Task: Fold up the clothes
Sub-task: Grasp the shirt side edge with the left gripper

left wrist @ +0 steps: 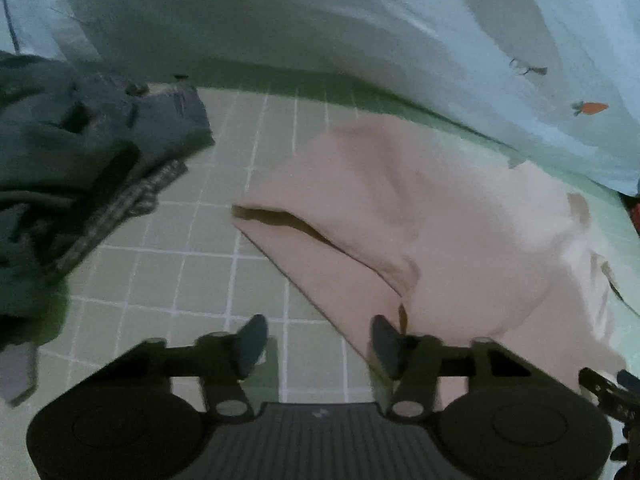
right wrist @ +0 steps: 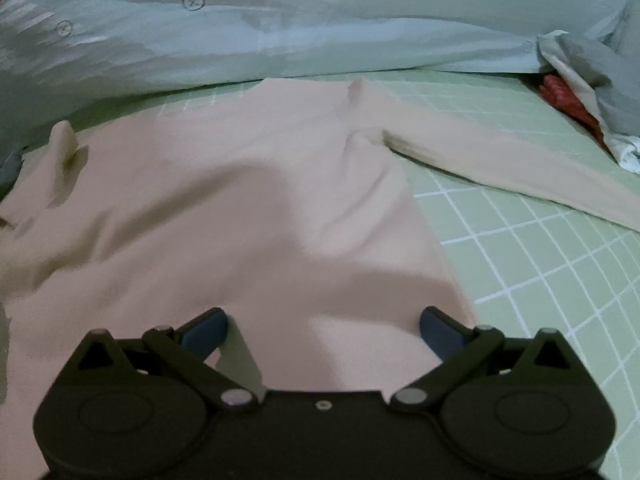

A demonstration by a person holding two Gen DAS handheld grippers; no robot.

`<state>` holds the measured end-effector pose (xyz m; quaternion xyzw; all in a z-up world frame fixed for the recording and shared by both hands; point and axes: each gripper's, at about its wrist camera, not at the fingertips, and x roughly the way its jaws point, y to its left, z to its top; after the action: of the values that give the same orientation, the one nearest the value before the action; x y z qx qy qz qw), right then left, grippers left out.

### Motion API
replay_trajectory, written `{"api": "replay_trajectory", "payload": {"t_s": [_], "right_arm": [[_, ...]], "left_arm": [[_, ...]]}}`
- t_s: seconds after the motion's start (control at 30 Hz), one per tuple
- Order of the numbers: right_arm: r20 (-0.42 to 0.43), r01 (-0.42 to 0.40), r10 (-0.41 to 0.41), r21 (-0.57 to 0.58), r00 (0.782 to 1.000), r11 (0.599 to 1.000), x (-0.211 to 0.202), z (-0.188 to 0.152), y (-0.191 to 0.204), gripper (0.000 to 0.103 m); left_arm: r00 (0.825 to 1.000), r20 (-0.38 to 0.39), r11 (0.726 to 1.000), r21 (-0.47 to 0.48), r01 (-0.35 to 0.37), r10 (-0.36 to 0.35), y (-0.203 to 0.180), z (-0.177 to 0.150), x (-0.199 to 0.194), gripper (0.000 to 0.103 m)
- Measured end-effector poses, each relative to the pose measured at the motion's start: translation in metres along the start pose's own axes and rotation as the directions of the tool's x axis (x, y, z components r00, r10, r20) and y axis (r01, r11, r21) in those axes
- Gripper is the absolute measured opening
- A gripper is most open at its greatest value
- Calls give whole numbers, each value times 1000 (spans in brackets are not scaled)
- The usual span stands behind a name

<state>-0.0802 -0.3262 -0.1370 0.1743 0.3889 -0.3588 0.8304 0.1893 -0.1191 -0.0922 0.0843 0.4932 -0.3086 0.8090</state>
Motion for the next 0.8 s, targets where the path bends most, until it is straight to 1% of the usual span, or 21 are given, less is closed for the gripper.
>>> {"api": "replay_trajectory", "payload": {"t_s": [0.13, 0.3, 0.33, 0.37, 0.43, 0.47, 0.53, 0.57, 0.7, 0.8], "right_arm": [[3, 16, -16, 18, 1000, 1000, 0, 1, 1, 103], [10, 23, -23, 27, 1000, 999, 1, 0, 2, 103], [11, 25, -25, 29, 1000, 999, 1, 0, 2, 103], [13, 26, -26, 30, 1000, 999, 2, 0, 2, 103], [16, 24, -25, 28, 1000, 999, 3, 1, 2, 103], [17, 23, -23, 26, 1000, 999, 3, 1, 1, 103], [18, 20, -21, 24, 1000, 999, 3, 1, 0, 103], [18, 21, -22, 25, 1000, 999, 3, 1, 0, 103], [23, 22, -23, 24, 999, 999, 2, 0, 1, 103], [27, 20, -21, 21, 999, 1000, 2, -1, 1, 103]], "left_arm": [[999, -30, 1000, -7, 26, -26, 0, 5, 20, 45], [1000, -4, 1000, 14, 24, -24, -6, 6, 27, 45], [1000, 1, 1000, 14, 24, -24, -7, 6, 27, 40], [1000, 5, 1000, 17, 16, -16, -8, 6, 28, 26], [1000, 12, 1000, 19, -9, 9, -7, 5, 28, 8], [1000, 15, 1000, 10, -2, 2, -4, 5, 28, 5], [999, 25, 1000, -22, 21, -20, 4, 4, 27, 4], [999, 41, 999, -31, 27, -26, 7, 4, 26, 3], [996, 89, 999, -38, -18, 21, 20, 5, 10, 3], [986, 148, 996, -41, -77, 82, 33, 7, -10, 3]]}}
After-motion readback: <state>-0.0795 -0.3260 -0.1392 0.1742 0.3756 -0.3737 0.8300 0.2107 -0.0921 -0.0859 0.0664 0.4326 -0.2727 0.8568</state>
